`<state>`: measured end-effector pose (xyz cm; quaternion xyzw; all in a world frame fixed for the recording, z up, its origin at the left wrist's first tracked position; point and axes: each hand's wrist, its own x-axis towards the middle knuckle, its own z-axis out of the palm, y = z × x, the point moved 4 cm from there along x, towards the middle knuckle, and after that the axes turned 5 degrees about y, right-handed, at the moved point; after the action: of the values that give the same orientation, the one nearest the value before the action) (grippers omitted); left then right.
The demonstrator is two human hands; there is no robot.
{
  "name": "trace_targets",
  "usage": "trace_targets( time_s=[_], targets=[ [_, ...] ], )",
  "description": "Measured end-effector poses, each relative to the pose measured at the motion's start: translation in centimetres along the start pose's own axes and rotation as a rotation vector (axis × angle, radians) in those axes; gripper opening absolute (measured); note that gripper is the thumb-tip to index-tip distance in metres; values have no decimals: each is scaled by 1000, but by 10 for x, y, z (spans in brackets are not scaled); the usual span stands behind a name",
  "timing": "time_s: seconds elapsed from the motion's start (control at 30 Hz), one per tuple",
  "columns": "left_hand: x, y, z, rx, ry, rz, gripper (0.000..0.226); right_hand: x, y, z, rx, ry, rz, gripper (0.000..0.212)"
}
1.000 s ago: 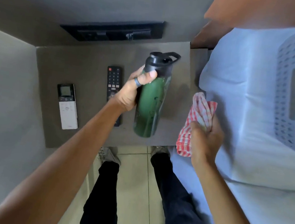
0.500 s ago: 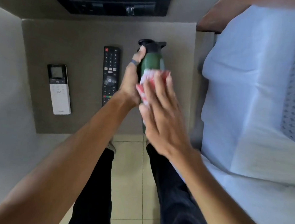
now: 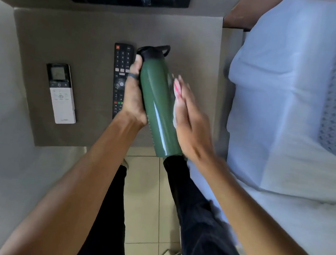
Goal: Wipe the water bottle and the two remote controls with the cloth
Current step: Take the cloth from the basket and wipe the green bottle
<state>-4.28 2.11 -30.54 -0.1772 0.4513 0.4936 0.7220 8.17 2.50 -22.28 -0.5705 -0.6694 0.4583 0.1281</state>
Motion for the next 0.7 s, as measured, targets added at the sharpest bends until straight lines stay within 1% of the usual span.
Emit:
trace_targets(
  time_s=[0.07, 0.13, 0.23, 0.27, 0.3, 0.33, 0.4, 0.43, 0.47, 0.5, 0.6, 0.67, 0.7],
  targets=[
    [-3, 9, -5, -6, 7, 5, 74, -38, 1, -4, -31, -73, -136, 51],
    [-8, 10, -6, 25, 10, 5, 74, -56, -3, -2, -107, -111, -295, 52],
    [-14, 4, -5, 52, -15, -39, 66, -35, -19, 9, -304, -156, -513, 50],
    [-16, 4, -5, 57, -42, -15, 62, -22, -26, 15, -354, -170, -564, 49],
    [-19, 6, -4, 39, -82, 29, 63, -7, -31, 18, -341, -167, -552, 47],
    [-20, 7, -3, 32, -112, 84, 67, 10, -35, 18, -259, -150, -470, 45],
    [-24, 8, -1, -25, -97, 75, 70, 31, -35, 11, -68, -84, -240, 45],
    [-24, 9, 0, -23, -71, 70, 74, 29, -34, 10, -25, -71, -186, 45],
    [-23, 8, -1, -7, -54, 63, 76, 19, -31, 9, -40, -77, -196, 46],
    [-21, 10, -2, 7, -29, 57, 74, 3, -25, 9, -77, -92, -244, 46],
    [-20, 8, -8, 23, 69, -4, 69, -53, -16, 9, -279, -185, -449, 49],
    [-17, 0, -6, 77, 54, -38, 67, -56, -10, 8, -347, -218, -487, 52],
    [-15, -5, -4, 99, 23, -30, 66, -43, -11, 7, -333, -208, -465, 53]
  ],
)
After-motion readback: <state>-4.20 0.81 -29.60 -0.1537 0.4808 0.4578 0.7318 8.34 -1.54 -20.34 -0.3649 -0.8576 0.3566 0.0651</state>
